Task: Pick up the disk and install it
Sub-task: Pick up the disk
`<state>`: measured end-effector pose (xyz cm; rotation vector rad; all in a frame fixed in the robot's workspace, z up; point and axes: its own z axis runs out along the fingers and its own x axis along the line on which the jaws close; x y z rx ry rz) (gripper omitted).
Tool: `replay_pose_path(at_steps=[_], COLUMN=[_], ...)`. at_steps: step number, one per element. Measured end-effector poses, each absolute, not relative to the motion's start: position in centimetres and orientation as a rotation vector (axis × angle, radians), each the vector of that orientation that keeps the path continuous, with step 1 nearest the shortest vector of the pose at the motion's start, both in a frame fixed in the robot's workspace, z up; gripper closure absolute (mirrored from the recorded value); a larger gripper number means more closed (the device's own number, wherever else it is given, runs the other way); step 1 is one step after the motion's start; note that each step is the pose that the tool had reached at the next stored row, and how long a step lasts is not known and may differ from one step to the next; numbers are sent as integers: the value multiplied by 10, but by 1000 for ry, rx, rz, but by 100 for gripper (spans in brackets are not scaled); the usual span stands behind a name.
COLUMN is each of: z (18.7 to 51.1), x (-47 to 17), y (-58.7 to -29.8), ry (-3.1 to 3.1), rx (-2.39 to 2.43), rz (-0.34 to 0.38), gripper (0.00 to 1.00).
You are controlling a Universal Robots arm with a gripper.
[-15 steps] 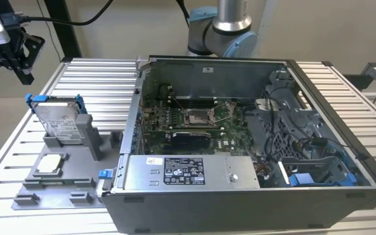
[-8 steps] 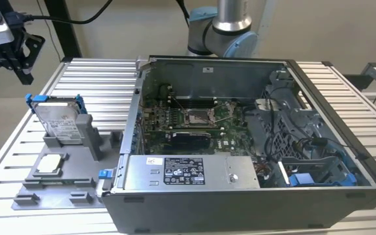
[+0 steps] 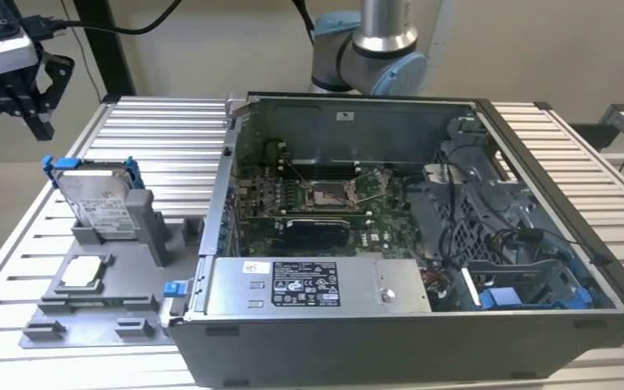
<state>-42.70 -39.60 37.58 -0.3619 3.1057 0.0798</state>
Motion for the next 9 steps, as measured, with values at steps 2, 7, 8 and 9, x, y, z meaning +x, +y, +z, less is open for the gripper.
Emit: replay_pose_path(at_steps=[2, 7, 8, 9], z=[376, 376, 376, 376], x=[-427, -427, -427, -427], y=[-396, -396, -396, -396], ry=[3098, 3079, 3074, 3069], rx=[-413, -550, -577, -606], rz=[80, 81, 81, 81], gripper=[100, 100, 100, 100])
